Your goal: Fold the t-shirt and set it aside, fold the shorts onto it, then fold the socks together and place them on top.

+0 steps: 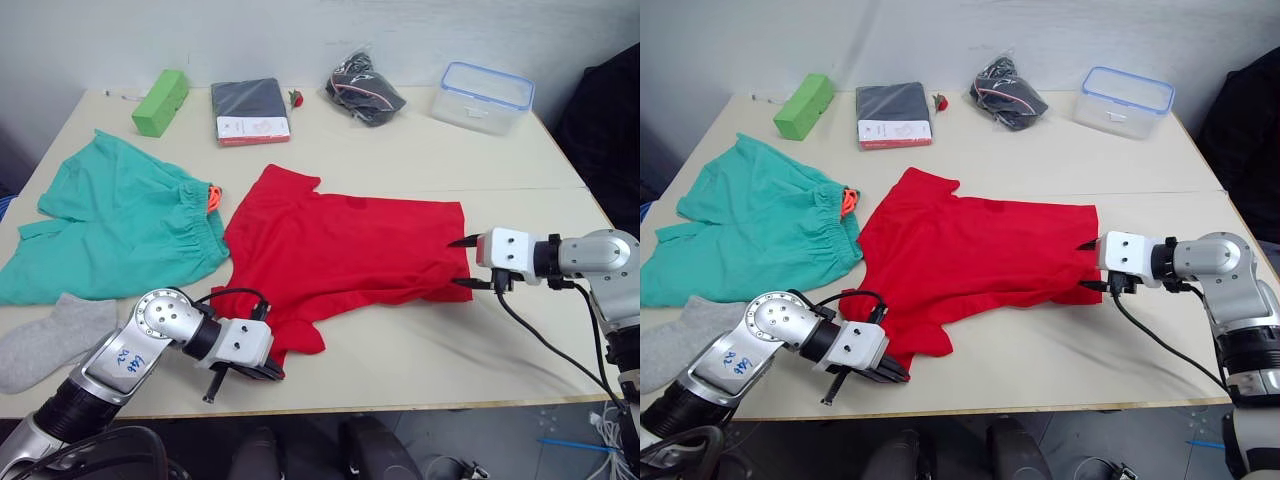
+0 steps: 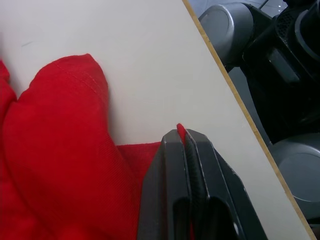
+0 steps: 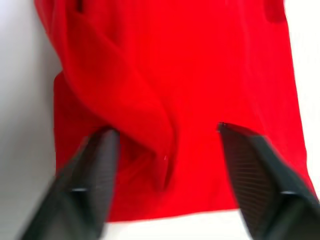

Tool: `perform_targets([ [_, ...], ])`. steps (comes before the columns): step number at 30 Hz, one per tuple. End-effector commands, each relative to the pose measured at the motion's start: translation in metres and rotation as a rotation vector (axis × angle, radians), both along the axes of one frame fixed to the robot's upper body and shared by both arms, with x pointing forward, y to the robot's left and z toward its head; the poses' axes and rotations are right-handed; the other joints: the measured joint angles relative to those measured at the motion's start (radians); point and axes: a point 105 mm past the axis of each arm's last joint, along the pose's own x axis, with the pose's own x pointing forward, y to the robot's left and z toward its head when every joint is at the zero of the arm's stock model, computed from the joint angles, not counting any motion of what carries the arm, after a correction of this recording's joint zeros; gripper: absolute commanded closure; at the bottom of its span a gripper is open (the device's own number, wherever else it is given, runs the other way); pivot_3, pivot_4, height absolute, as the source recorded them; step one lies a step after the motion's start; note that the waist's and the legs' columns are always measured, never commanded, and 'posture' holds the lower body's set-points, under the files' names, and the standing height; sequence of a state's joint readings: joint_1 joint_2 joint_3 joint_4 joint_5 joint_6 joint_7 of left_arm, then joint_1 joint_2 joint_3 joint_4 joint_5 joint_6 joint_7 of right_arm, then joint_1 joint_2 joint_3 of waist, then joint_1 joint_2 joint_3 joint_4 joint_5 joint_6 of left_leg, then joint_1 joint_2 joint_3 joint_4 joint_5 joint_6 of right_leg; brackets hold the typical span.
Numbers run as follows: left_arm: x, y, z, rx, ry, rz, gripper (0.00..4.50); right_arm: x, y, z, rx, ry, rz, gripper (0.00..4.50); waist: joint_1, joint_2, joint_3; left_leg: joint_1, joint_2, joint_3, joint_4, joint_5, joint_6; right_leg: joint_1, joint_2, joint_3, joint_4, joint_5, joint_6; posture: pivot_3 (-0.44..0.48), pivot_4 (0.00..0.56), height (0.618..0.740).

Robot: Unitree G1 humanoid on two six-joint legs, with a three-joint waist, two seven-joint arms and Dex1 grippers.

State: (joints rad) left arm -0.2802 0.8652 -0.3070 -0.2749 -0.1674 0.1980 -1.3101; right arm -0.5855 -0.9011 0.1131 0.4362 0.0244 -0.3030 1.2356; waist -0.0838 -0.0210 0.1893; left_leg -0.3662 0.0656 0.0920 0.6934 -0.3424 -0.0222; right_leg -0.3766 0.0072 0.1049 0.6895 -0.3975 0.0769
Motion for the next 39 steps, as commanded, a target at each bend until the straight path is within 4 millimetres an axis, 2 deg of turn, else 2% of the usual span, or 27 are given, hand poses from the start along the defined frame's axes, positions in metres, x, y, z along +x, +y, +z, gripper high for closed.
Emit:
perform_targets([
  [1,-0.002,0.002,0.008,-0.009,-0.029,0.001,4.5,-0.001,0.0,0.004,-0.008,-0.013,0.028,2.69,-0.001,0.0,0.0,0.0,0.0,0.0,0.0,0.0,0.0,0.0,0.0,0.0,0.0,0.0,0.0,0.0,0.15,0.74],
  [6,-0.002,0.006,0.011,-0.023,-0.007,0.031,4.5,-0.011,0.0,0.007,0.005,0.024,0.067,4.49,-0.002,0.0,0.0,0.0,0.0,0.0,0.0,0.0,0.0,0.0,0.0,0.0,0.001,0.0,0.0,0.0,0.15,0.74],
  [11,-0.003,0.017,0.014,-0.015,0.017,0.062,4.5,-0.031,-0.002,0.017,0.027,0.076,0.104,4.49,-0.001,0.0,0.0,0.0,0.0,0.0,0.0,0.0,0.0,0.0,0.0,-0.001,0.001,0.0,0.0,0.0,0.15,0.74],
  [16,-0.009,0.025,0.016,-0.01,0.096,0.081,4.5,-0.064,-0.006,0.016,0.015,0.191,0.132,4.49,0.002,0.0,0.0,-0.001,0.0,-0.001,0.0,0.0,0.0,0.0,0.0,-0.002,0.0,0.0,0.0,0.0,0.15,0.74],
  [21,-0.022,0.033,0.016,0.041,0.159,0.054,4.5,-0.089,-0.004,0.006,0.042,0.293,0.121,4.49,0.0,0.0,0.0,-0.001,0.0,-0.002,0.0,0.0,0.0,0.001,0.0,-0.002,0.0,0.0,0.0,0.0,0.15,0.74],
  [27,-0.037,0.051,0.014,0.138,0.203,0.064,4.5,-0.124,0.005,-0.023,0.049,0.379,0.143,4.49,0.001,0.0,0.0,-0.001,0.0,-0.002,0.0,0.0,0.0,0.001,0.0,-0.001,-0.001,0.0,0.0,0.0,0.15,0.74],
  [35,-0.059,0.063,0.017,0.166,0.281,0.096,4.5,-0.155,0.015,-0.036,0.085,0.466,0.162,4.49,0.003,0.0,0.0,-0.001,0.0,-0.002,-0.001,0.0,0.0,0.002,0.001,-0.001,-0.002,0.0,0.0,0.0,0.15,0.74],
  [39,-0.081,0.065,0.022,0.163,0.386,0.092,4.5,-0.163,0.016,-0.038,0.094,0.483,0.152,4.49,0.004,-0.001,0.0,-0.001,0.0,-0.002,-0.001,0.0,0.0,0.002,0.001,-0.001,-0.003,0.0,0.0,0.0,0.15,0.74],
])
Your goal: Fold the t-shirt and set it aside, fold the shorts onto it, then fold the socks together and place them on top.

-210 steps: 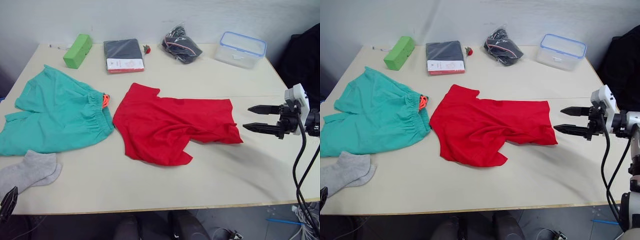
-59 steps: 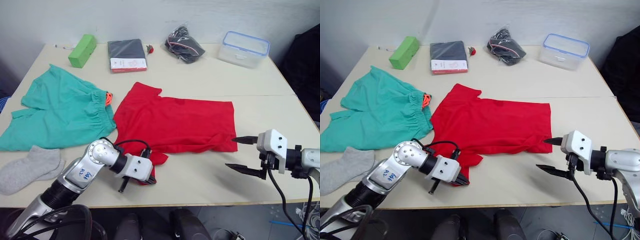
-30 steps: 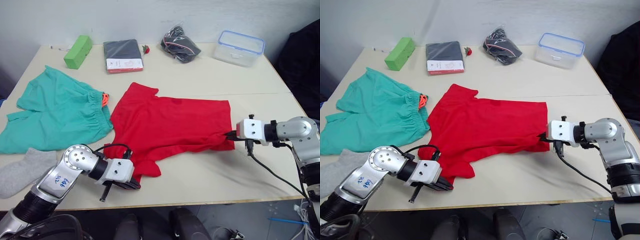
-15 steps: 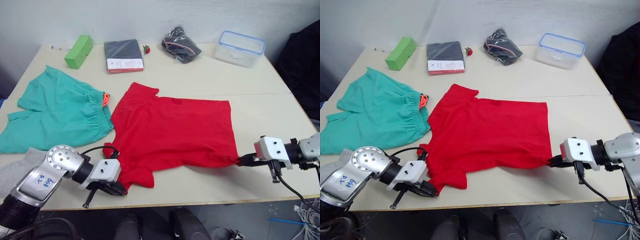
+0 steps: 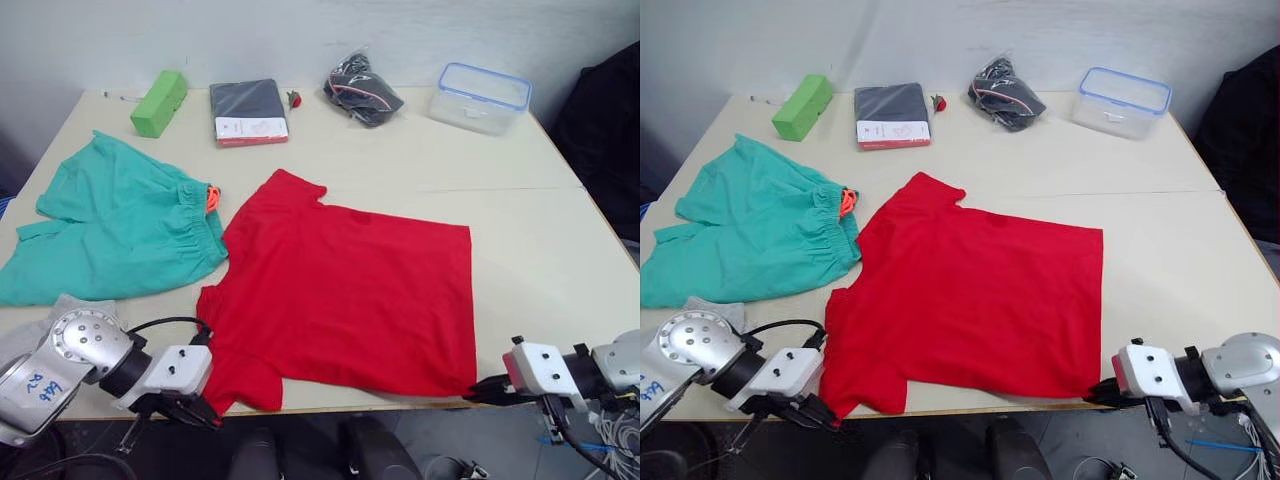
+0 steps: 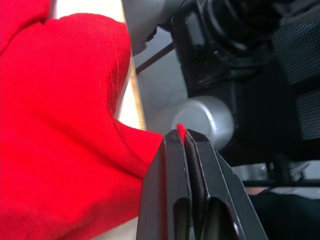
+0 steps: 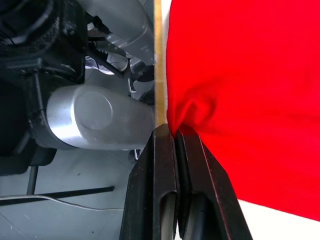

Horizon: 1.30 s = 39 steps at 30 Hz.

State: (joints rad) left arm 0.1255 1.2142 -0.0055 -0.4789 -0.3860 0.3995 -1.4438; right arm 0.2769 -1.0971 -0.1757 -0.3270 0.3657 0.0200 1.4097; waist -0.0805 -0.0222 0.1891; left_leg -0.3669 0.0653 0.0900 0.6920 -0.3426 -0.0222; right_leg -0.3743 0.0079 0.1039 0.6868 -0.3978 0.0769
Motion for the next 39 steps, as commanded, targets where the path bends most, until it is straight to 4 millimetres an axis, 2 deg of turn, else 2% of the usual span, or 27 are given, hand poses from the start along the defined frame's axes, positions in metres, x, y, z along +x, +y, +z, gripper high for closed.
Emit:
perform_targets([
  [1,-0.018,-0.002,0.013,-0.02,0.068,-0.028,4.5,-0.003,0.002,0.008,0.02,-0.025,-0.004,4.49,0.001,0.0,0.0,0.0,0.0,0.0,0.0,0.0,0.0,0.0,0.0,0.0,0.0,0.0,0.0,0.0,0.15,0.74],
  [3,-0.022,-0.002,0.017,-0.03,0.096,-0.012,4.5,-0.005,-0.001,0.008,0.017,-0.015,-0.01,4.49,0.003,0.0,0.0,0.0,0.0,0.0,0.0,0.0,0.0,0.0,0.0,0.0,-0.001,0.0,0.0,0.0,0.15,0.74],
  [6,-0.017,-0.002,0.023,-0.051,0.08,0.027,4.5,-0.006,-0.005,0.011,0.024,0.011,-0.018,4.49,0.005,0.0,0.0,0.0,0.0,0.0,0.0,0.0,0.0,0.001,0.0,0.0,-0.002,0.0,0.0,0.0,0.15,0.74],
  [13,0.026,-0.004,0.05,-0.19,0.063,0.236,4.5,0.007,-0.003,0.034,0.16,0.143,-0.092,4.49,0.015,0.0,0.0,0.001,-0.001,0.0,0.0,0.0,0.0,0.002,0.001,0.0,-0.003,0.0,0.0,0.0,0.15,0.74],
  [16,0.049,-0.004,0.053,-0.223,0.02,0.315,4.5,0.009,-0.006,0.034,0.153,0.207,-0.09,4.49,0.021,0.0,0.0,0.0,-0.001,0.0,0.0,0.0,0.0,0.001,0.001,0.0,-0.003,0.0,0.0,0.0,0.15,0.74],
  [22,0.047,-0.008,0.053,-0.221,0.004,0.299,4.5,0.015,-0.005,0.039,0.171,0.226,-0.094,4.49,0.021,0.0,0.0,-0.001,0.0,0.001,-0.001,-0.001,0.0,-0.002,0.0,0.001,-0.003,0.0,0.0,0.0,0.15,0.74],
  [26,0.065,-0.01,0.052,-0.263,-0.06,0.379,4.5,0.019,-0.003,0.046,0.218,0.263,-0.124,4.49,0.023,0.0,0.0,-0.001,0.0,0.0,0.001,-0.001,0.0,-0.001,0.0,0.0,-0.002,0.0,0.0,0.0,0.15,0.74],
  [31,0.095,-0.009,0.062,-0.38,-0.061,0.585,4.5,0.021,-0.007,0.044,0.229,0.341,-0.166,4.49,0.027,0.0,0.0,-0.001,-0.001,0.0,0.002,-0.001,0.001,-0.001,0.0,0.0,-0.001,0.0,0.0,0.0,0.15,0.74],
  [34,0.117,0.002,0.05,-0.342,-0.073,0.753,4.5,0.035,-0.006,0.04,0.286,0.394,-0.264,4.49,0.023,0.0,0.0,-0.001,0.0,0.0,0.003,-0.001,0.001,-0.001,0.0,0.0,0.001,0.0,0.0,0.0,0.15,0.74],
  [39,0.136,0.012,0.023,-0.272,-0.124,0.916,4.5,0.051,-0.01,0.021,0.286,0.497,-0.396,4.49,0.019,0.0,0.0,-0.001,0.0,0.0,0.004,-0.001,0.001,-0.002,0.0,0.0,0.003,0.0,0.0,0.0,0.15,0.74],
])
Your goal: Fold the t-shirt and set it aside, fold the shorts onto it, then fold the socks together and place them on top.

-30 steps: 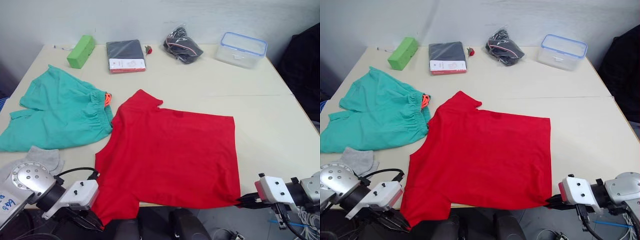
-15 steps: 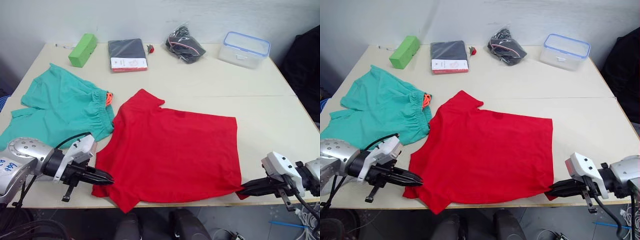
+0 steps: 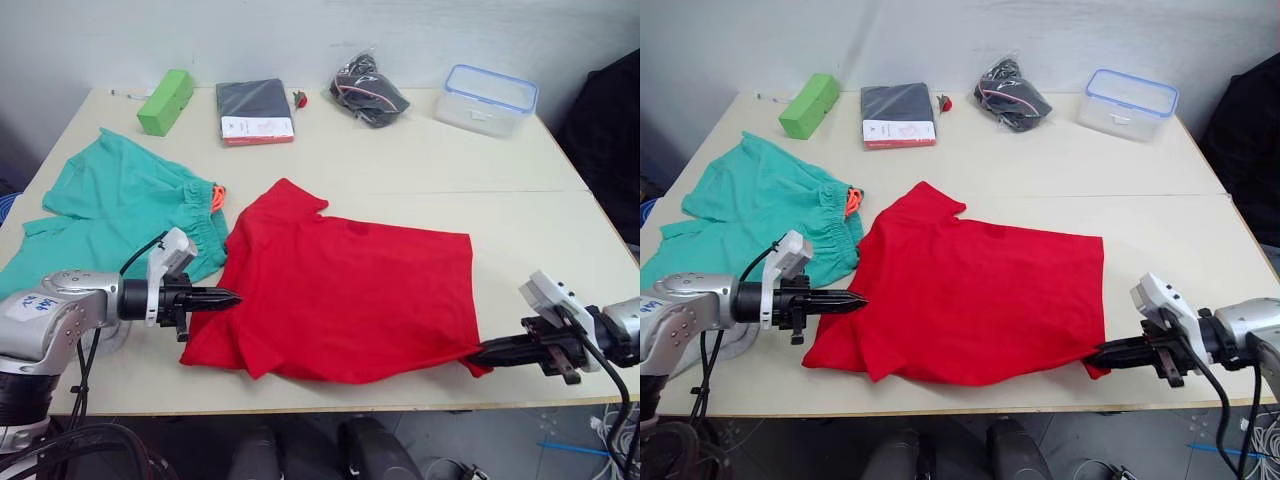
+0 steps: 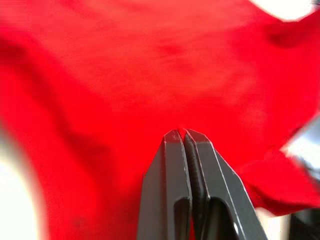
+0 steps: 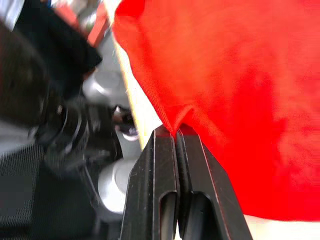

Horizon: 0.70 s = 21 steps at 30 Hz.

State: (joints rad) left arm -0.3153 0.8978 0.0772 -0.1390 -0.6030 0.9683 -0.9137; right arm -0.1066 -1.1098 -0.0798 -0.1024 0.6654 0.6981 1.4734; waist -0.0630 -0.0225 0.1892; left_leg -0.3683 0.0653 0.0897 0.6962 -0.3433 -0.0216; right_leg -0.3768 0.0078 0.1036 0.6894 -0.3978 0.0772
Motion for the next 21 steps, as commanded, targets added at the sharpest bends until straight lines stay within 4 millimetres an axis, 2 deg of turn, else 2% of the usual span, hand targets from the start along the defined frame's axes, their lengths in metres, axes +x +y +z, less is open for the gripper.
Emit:
perform_targets([
  [1,0.011,0.007,-0.006,0.05,-0.034,0.084,4.5,0.007,-0.003,-0.01,-0.007,0.061,-0.064,4.49,0.003,0.0,0.0,-0.001,0.0,0.0,0.0,0.0,0.0,-0.001,0.0,0.0,0.0,0.0,0.0,0.0,0.15,0.74],
  [6,0.023,0.007,-0.006,0.016,-0.077,0.171,4.5,0.011,-0.006,-0.022,-0.03,0.085,-0.077,4.49,0.007,0.0,0.0,-0.001,0.0,0.0,0.001,0.0,0.0,-0.001,-0.001,-0.001,0.0,0.0,0.0,0.0,0.15,0.74],
  [8,0.028,0.005,0.002,-0.028,-0.118,0.193,4.5,0.014,-0.007,-0.023,-0.034,0.058,-0.084,4.49,0.007,0.0,0.0,-0.002,0.0,-0.001,0.001,0.0,0.0,0.0,-0.001,-0.001,0.0,0.0,0.0,0.0,0.15,0.74],
  [11,0.033,0.004,0.011,-0.071,-0.157,0.209,4.5,0.018,-0.009,-0.021,-0.035,0.028,-0.094,4.49,0.007,0.0,0.0,-0.002,0.0,-0.001,0.001,0.0,0.0,0.0,-0.001,-0.002,0.0,0.0,0.0,0.0,0.15,0.74],
  [16,0.038,-0.005,0.03,-0.138,-0.213,0.162,4.5,0.019,-0.014,-0.016,-0.087,-0.055,-0.02,4.49,0.004,0.0,0.0,-0.002,0.0,-0.001,0.001,0.0,0.0,0.0,-0.001,-0.002,0.0,0.0,0.0,0.0,0.15,0.74],
  [21,0.042,-0.011,0.04,-0.148,-0.239,0.111,4.5,0.019,-0.02,-0.008,-0.146,-0.087,0.068,4.49,0.005,0.0,0.0,-0.001,0.0,-0.001,0.001,0.0,0.0,0.0,-0.001,-0.002,0.0,0.0,0.0,0.0,0.15,0.74],
])
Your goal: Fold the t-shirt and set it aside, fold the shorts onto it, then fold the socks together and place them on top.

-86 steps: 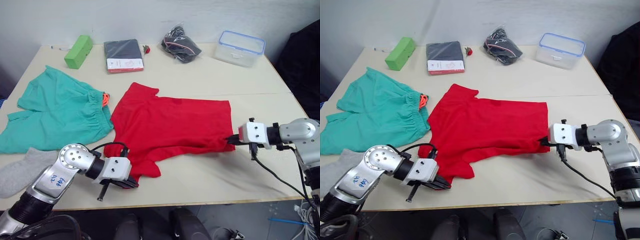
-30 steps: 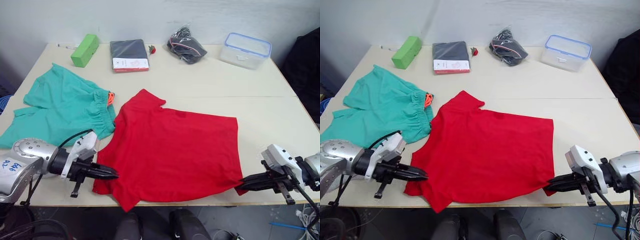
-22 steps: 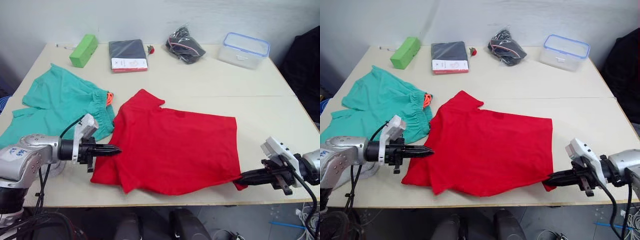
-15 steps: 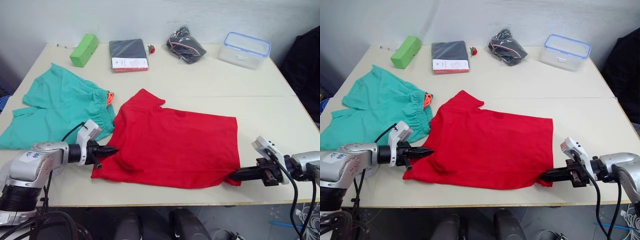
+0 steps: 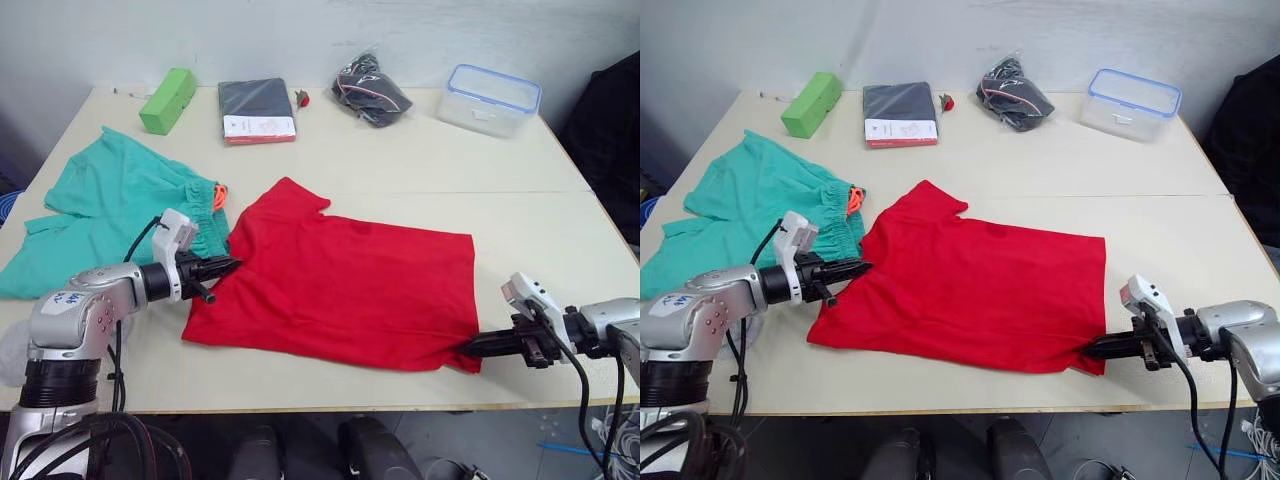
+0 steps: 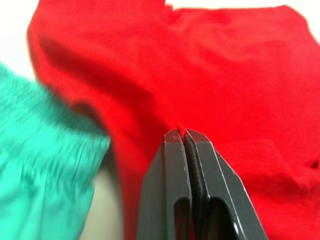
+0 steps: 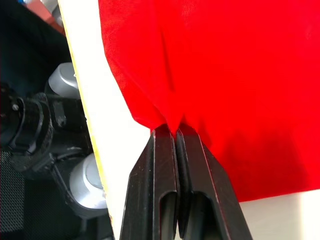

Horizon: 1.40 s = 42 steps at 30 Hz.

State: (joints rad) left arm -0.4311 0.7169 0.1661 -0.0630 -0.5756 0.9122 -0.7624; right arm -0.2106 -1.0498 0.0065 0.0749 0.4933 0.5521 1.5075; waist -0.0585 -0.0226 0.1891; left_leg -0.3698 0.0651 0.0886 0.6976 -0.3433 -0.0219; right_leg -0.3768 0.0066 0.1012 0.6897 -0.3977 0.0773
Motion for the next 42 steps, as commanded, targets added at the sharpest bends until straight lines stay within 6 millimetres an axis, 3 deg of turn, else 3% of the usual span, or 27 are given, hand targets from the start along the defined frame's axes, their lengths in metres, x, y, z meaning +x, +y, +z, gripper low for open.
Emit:
perform_targets([
  [1,0.004,-0.002,0.015,0.001,-0.064,-0.041,4.5,-0.002,-0.008,0.013,-0.076,-0.024,0.096,4.49,0.0,0.0,0.0,0.0,0.0,0.0,0.0,0.0,0.0,0.0,0.0,0.0,0.0,0.0,0.0,0.0,0.15,0.74],
  [5,0.005,-0.006,0.005,0.066,-0.077,-0.075,4.5,0.007,-0.007,0.022,-0.07,0.01,0.095,4.49,-0.004,0.0,0.0,0.001,0.0,0.0,0.0,0.0,0.0,0.0,0.0,0.0,0.0,0.0,0.0,0.0,0.15,0.74],
  [11,0.002,-0.013,-0.008,0.1,-0.081,-0.1,4.5,0.016,-0.004,0.0,-0.156,-0.04,0.135,4.49,-0.002,0.0,0.0,0.0,0.0,-0.001,0.0,0.0,0.0,0.0,-0.001,-0.001,0.0,0.0,0.0,0.0,0.15,0.74],
  [14,0.001,-0.013,-0.011,0.103,-0.085,-0.091,4.5,0.02,-0.004,-0.001,-0.156,-0.072,0.11,4.49,-0.001,0.0,0.0,0.0,0.0,-0.001,0.0,0.0,0.0,0.0,-0.001,-0.001,0.001,0.0,0.0,0.0,0.15,0.74],
  [15,0.001,-0.013,-0.011,0.101,-0.091,-0.084,4.05,0.022,-0.005,0.001,-0.149,-0.086,0.094,4.11,-0.001,0.0,0.0,0.0,0.0,-0.001,0.0,0.0,0.0,0.0,-0.001,-0.001,0.001,0.0,0.0,0.0,0.15,0.74],
  [18,0.003,-0.011,-0.008,0.091,-0.118,-0.063,3.28,0.027,-0.009,0.01,-0.14,-0.145,0.045,3.3,-0.001,0.0,0.0,0.0,0.0,-0.001,0.0,0.0,0.0,0.0,-0.001,-0.001,0.001,0.0,0.0,0.0,0.15,0.74],
  [21,0.0,-0.01,0.009,0.064,-0.188,-0.07,2.38,0.032,-0.016,0.022,-0.136,-0.25,-0.007,2.28,-0.001,0.0,0.0,0.0,0.0,-0.001,0.0,0.0,0.0,0.0,-0.001,-0.002,0.001,0.0,0.0,0.0,0.15,0.74],
  [25,-0.022,-0.015,0.033,0.055,-0.268,-0.162,1.18,0.028,-0.017,0.044,-0.105,-0.359,-0.044,0.94,-0.002,0.0,0.0,-0.001,0.0,-0.001,0.0,0.0,0.0,0.0,-0.001,-0.002,0.0,0.0,0.0,0.0,0.15,0.74],
  [28,-0.042,-0.019,0.034,0.092,-0.265,-0.233,0.34,0.019,-0.006,0.056,-0.056,-0.402,-0.036,0.05,-0.003,0.0,0.0,0.0,0.0,-0.001,-0.001,0.0,0.0,0.0,-0.001,-0.002,0.0,0.0,0.0,0.0,0.15,0.74],
  [30,-0.053,-0.02,0.029,0.145,-0.263,-0.275,0.01,0.012,0.009,0.061,-0.023,-0.42,-0.012,0.0,-0.003,0.0,0.0,0.0,0.0,-0.001,-0.001,0.0,-0.001,0.001,-0.001,-0.002,0.0,0.0,0.0,0.0,0.15,0.74],
  [36,-0.082,-0.028,-0.001,0.315,-0.225,-0.451,0.01,-0.009,0.053,0.056,0.03,-0.455,0.097,0.0,0.0,0.0,0.0,0.0,0.0,-0.002,-0.001,0.0,-0.001,0.002,0.0,-0.002,-0.002,0.0,0.0,0.0,0.15,0.74],
  [42,-0.079,-0.038,-0.02,0.374,-0.254,-0.497,0.01,-0.011,0.085,0.03,-0.006,-0.532,0.154,0.0,0.002,0.0,0.0,0.0,0.0,-0.002,-0.002,0.0,-0.001,0.002,0.0,-0.001,-0.003,0.0,0.0,0.0,0.15,0.74],
])
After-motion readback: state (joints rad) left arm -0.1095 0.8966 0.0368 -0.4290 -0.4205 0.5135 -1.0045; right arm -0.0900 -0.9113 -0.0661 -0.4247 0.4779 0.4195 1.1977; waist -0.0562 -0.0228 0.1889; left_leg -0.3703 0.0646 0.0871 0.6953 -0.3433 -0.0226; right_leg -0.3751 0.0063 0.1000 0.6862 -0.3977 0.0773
